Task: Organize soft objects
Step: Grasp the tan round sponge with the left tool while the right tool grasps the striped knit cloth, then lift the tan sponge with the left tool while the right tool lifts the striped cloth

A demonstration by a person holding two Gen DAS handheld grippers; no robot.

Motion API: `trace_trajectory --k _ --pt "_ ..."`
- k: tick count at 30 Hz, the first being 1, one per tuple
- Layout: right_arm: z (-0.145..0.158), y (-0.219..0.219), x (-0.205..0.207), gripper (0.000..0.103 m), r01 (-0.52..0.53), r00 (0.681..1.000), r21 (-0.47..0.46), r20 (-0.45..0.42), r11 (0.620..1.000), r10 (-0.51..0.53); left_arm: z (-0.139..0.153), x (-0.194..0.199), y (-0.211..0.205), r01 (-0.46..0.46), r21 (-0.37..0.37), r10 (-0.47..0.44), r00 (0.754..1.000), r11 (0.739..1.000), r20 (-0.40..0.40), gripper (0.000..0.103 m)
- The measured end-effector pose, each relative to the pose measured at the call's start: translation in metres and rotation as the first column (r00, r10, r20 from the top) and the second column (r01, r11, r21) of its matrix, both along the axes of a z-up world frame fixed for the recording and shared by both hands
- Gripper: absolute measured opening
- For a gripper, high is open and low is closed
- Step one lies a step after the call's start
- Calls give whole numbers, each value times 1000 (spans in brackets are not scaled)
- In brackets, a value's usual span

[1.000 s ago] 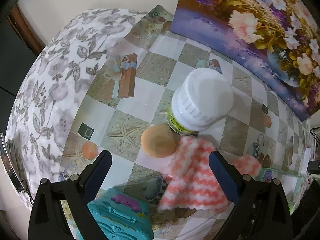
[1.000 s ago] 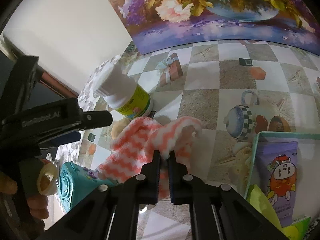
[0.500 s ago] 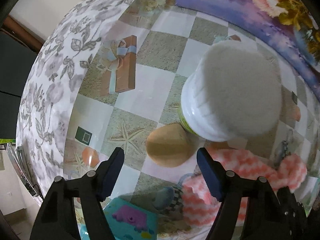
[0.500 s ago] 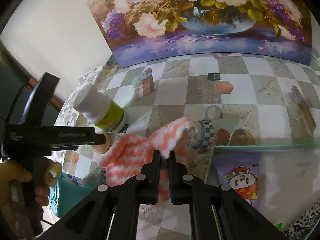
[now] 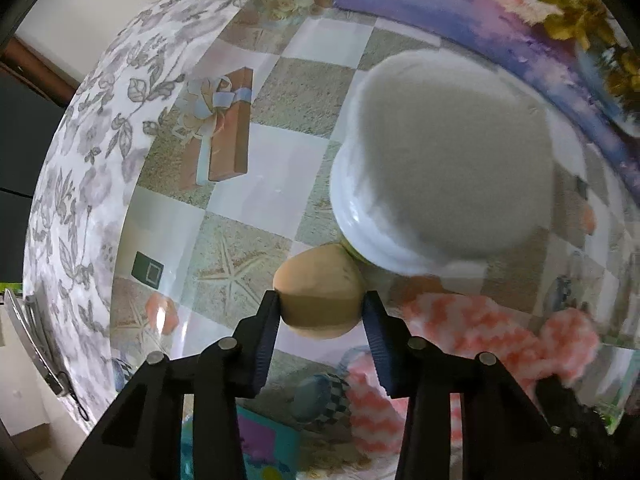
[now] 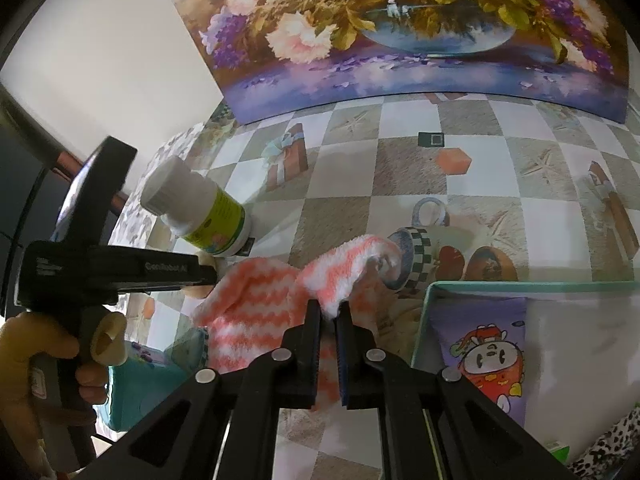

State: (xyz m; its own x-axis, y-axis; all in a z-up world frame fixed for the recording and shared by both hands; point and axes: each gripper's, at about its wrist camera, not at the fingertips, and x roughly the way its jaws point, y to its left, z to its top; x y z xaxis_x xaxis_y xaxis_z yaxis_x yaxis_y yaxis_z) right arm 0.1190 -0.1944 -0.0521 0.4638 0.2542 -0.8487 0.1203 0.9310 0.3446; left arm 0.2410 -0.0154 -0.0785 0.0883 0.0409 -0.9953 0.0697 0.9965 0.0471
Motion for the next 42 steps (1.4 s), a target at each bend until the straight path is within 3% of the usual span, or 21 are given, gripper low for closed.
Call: trace_trajectory --k 10,16,18,20,24,28,32,37,39,41,42 --pt "-10 12 -1 11 -31 999 -12 -41 999 30 57 -62 15 -32 -184 63 984 982 167 43" --pt "-10 14 -4 11 -44 998 -15 -53 999 43 79 -95 1 -31 -217 84 967 976 241 43" --pt "-11 15 -5 16 -51 997 -21 -60 998 50 80 -101 5 -42 -236 103 963 971 249 43" --pt "-12 17 -6 30 -58 996 -22 -68 998 56 88 -111 5 -43 -242 108 959 969 261 43" --pt "-16 25 -7 34 -87 993 -54 -84 995 82 101 -122 15 -32 -249 108 950 968 294 43" --pt "-19 36 -8 50 -112 990 -93 -92 989 104 119 -133 24 -10 -274 104 938 962 332 43" --pt "-22 51 -12 56 -162 984 -177 -100 971 146 127 -142 35 -4 -298 113 931 954 346 43" --pt "-26 68 -19 55 -199 979 -280 -105 939 176 126 -150 52 -28 -331 145 931 943 335 43" --pt "-27 75 -24 46 -219 975 -344 -115 913 191 125 -152 59 -40 -349 161 932 936 325 43" --pt "-25 78 -30 29 -232 972 -394 -126 890 198 125 -154 64 -44 -364 171 931 930 324 43" --pt "-24 76 -33 25 -231 972 -387 -127 893 196 126 -156 67 -47 -369 177 928 928 327 43"
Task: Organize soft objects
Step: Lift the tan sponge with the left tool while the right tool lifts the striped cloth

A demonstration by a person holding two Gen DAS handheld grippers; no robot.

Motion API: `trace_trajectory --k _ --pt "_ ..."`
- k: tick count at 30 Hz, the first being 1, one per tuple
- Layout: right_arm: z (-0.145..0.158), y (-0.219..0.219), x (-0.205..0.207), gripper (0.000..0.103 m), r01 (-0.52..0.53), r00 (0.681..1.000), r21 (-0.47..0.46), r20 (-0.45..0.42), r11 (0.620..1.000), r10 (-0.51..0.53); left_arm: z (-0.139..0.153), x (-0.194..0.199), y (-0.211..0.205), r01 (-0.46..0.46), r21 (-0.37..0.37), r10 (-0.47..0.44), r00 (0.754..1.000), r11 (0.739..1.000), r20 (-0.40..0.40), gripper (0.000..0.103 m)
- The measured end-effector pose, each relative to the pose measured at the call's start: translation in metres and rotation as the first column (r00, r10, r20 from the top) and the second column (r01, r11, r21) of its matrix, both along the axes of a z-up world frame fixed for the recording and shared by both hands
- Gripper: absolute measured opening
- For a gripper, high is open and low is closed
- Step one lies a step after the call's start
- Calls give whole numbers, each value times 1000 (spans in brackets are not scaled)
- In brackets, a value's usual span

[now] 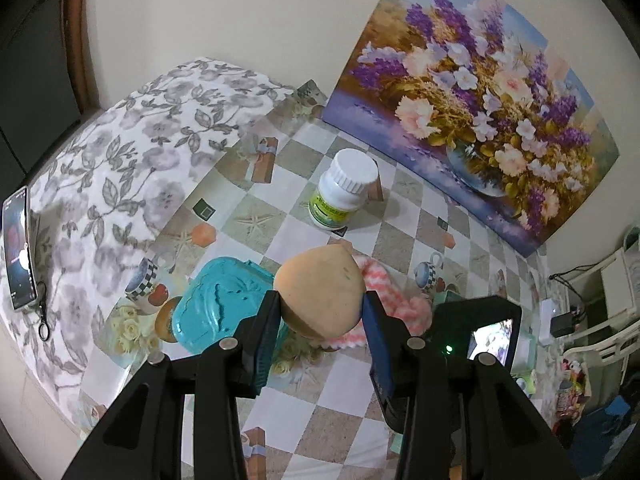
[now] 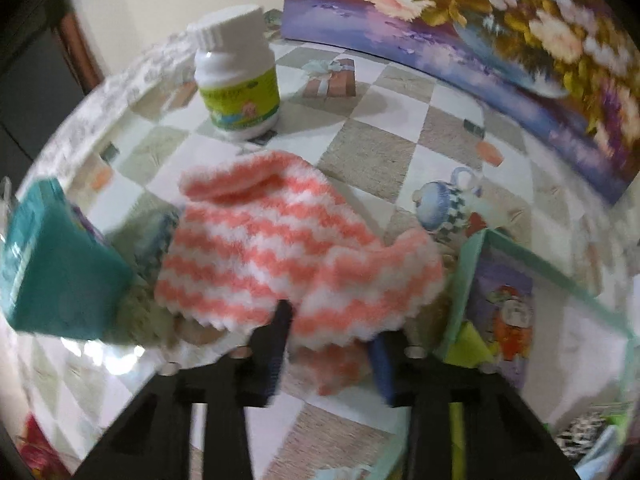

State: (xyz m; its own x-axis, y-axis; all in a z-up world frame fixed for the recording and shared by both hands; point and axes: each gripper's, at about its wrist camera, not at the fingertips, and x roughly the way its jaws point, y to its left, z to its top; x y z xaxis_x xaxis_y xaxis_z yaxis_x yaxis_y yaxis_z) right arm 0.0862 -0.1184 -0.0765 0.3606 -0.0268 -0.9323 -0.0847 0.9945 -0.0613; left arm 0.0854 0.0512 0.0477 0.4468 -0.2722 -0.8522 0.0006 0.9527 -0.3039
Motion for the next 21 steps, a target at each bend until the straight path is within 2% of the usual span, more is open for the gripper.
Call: trace_trajectory --k 2,5,10,16,21 --pt "2 -3 -5 19 14 1000 23 -4 1000 -14 1 -3 3 -5 -6 5 1000 1000 1 43" --pt "6 -8 -15 15 40 999 67 -13 997 -39 0 -7 7 -3 -28 3 1000 1000 -3 43" --pt "25 -11 -29 13 79 997 160 4 984 -81 4 -14 15 -5 -62 6 1000 998 8 43" --pt "72 -10 -48 13 85 988 210 109 974 -110 10 -23 22 5 -102 -2 1000 995 27 43" --pt "116 -7 -68 13 75 966 222 226 972 -126 20 -29 22 13 -108 -6 998 994 59 43"
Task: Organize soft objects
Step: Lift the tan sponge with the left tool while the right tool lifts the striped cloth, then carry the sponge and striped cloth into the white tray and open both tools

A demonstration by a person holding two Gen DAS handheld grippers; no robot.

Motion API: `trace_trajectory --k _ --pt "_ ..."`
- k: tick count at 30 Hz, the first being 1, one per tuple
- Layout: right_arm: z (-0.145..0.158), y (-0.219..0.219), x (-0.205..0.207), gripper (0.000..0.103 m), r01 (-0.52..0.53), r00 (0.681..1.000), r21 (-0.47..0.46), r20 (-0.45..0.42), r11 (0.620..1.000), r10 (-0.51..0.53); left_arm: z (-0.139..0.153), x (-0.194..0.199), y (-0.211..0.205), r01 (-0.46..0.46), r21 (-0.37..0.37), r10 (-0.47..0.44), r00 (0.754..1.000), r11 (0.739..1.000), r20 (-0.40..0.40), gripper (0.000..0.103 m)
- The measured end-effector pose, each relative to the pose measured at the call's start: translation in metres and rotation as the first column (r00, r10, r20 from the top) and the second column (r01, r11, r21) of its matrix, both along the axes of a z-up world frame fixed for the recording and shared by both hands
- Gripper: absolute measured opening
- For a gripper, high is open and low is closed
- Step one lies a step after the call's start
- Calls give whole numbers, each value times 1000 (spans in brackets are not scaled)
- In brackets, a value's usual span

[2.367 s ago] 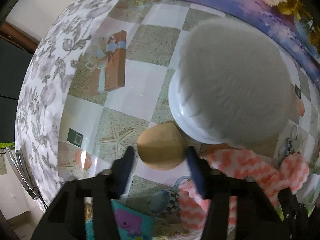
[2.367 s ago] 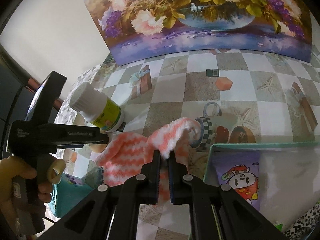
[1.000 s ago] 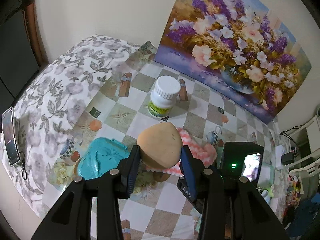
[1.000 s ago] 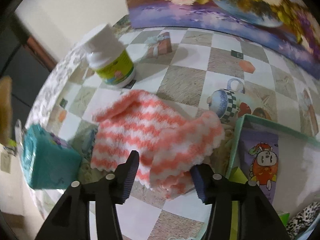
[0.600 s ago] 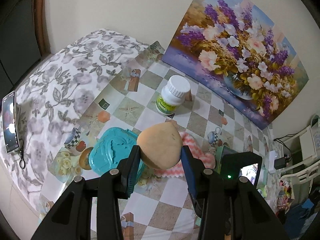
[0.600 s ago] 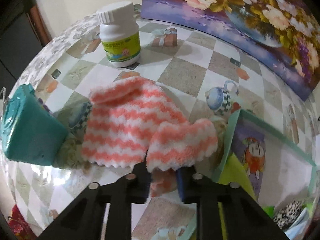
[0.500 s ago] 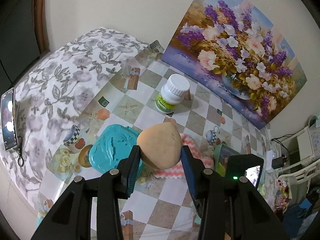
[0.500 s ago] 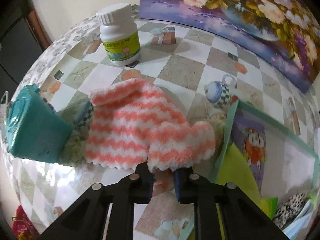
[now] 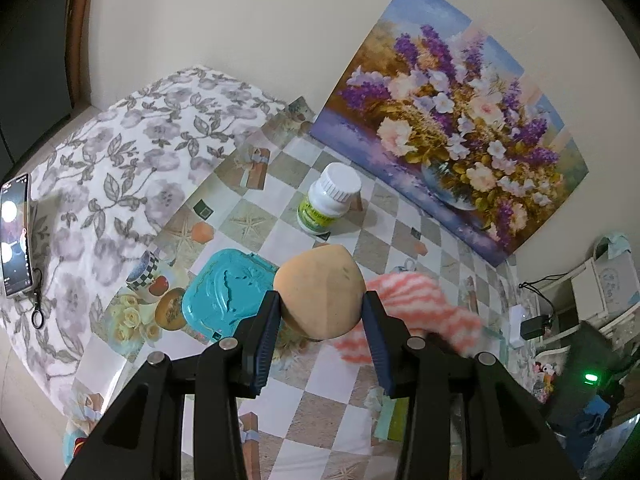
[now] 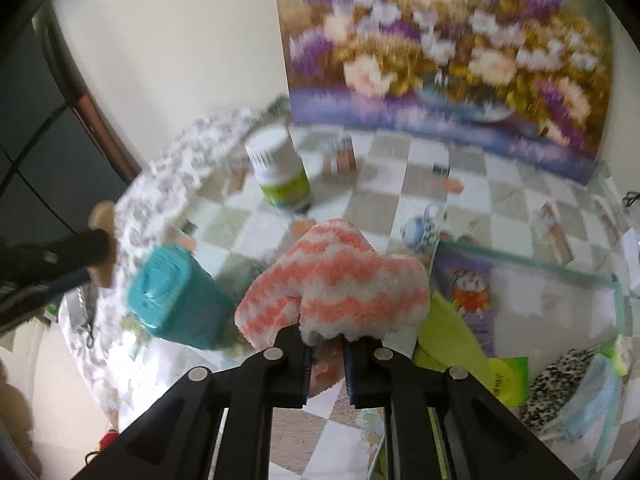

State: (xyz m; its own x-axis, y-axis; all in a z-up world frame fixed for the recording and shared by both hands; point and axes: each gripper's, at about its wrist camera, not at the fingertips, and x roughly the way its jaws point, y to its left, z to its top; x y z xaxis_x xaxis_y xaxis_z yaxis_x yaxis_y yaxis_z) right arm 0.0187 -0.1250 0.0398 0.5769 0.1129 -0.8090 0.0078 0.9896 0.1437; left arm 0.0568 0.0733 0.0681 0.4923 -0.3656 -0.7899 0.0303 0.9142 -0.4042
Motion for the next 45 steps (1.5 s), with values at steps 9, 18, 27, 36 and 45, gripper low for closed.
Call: trace_trajectory --k 9,18,27,36,45 --pt "58 -27 -38 13 117 981 -17 160 993 -113 9 -10 -28 69 24 -70 997 997 30 44" --pt "74 -106 -68 13 373 917 -61 176 926 -357 10 -29 -97 230 108 -235 971 967 37 44" --pt "64 -169 -89 13 526 847 -86 139 846 -513 -8 -48 -162 369 173 -373 928 913 -10 45" --pt "25 -184 -82 16 517 856 -53 6 854 -518 -65 -54 -216 475 191 -452 879 859 -155 47" --pt "-38 -178 -64 17 469 862 -47 -196 882 -468 -125 -42 -224 495 170 -430 848 852 -310 47"
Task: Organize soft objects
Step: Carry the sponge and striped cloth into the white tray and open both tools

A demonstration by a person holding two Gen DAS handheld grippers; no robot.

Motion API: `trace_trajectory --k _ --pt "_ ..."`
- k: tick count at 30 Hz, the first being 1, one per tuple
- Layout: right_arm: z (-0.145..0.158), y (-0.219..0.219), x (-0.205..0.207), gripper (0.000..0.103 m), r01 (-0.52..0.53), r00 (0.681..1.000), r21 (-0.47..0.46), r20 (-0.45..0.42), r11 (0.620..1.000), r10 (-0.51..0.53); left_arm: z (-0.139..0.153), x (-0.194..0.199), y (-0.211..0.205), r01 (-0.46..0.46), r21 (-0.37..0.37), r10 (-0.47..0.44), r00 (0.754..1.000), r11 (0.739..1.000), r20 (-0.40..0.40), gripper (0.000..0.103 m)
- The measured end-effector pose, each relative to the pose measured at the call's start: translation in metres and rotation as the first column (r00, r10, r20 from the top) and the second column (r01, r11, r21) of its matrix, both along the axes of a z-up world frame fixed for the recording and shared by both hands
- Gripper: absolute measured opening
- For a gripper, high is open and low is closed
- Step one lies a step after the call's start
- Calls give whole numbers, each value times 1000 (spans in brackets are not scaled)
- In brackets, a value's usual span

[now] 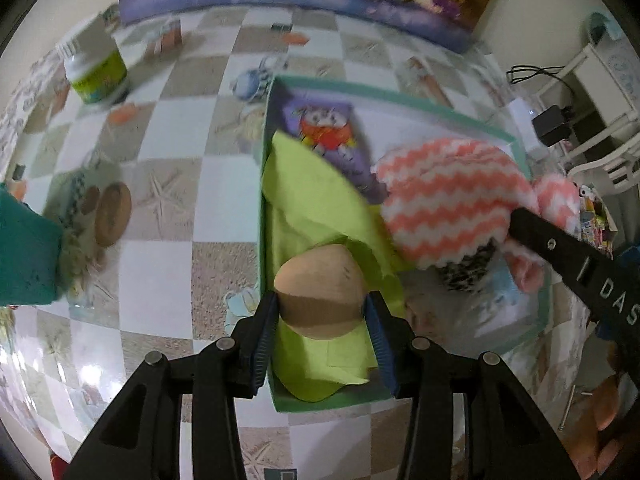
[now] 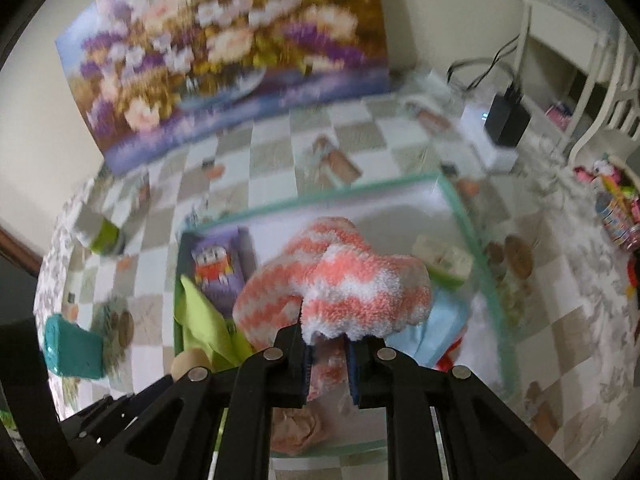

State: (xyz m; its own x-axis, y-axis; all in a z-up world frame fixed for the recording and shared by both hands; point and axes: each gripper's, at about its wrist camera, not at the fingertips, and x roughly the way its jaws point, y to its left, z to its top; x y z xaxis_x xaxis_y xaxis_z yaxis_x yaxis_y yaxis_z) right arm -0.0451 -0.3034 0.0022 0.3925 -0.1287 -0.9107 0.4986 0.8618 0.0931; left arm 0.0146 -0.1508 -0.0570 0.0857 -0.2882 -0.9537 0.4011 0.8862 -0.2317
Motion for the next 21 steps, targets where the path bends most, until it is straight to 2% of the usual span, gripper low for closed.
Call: trace_trajectory --k 4,7,12,21 --pt "-18 -1 3 17 -7 998 28 -64 1000 9 -11 2 2 -5 -17 4 999 1000 -39 47" --pt "-28 -1 3 17 -8 994 35 -106 999 11 -12 0 1 2 -6 -2 1000 1000 -26 47" --pt "-30 -1 5 19 -17 993 35 -119 999 21 -12 4 5 -32 -17 32 999 999 -8 47" --pt "-33 13 13 25 -73 987 28 -142 997 76 -12 18 32 -131 38 131 991 991 6 47"
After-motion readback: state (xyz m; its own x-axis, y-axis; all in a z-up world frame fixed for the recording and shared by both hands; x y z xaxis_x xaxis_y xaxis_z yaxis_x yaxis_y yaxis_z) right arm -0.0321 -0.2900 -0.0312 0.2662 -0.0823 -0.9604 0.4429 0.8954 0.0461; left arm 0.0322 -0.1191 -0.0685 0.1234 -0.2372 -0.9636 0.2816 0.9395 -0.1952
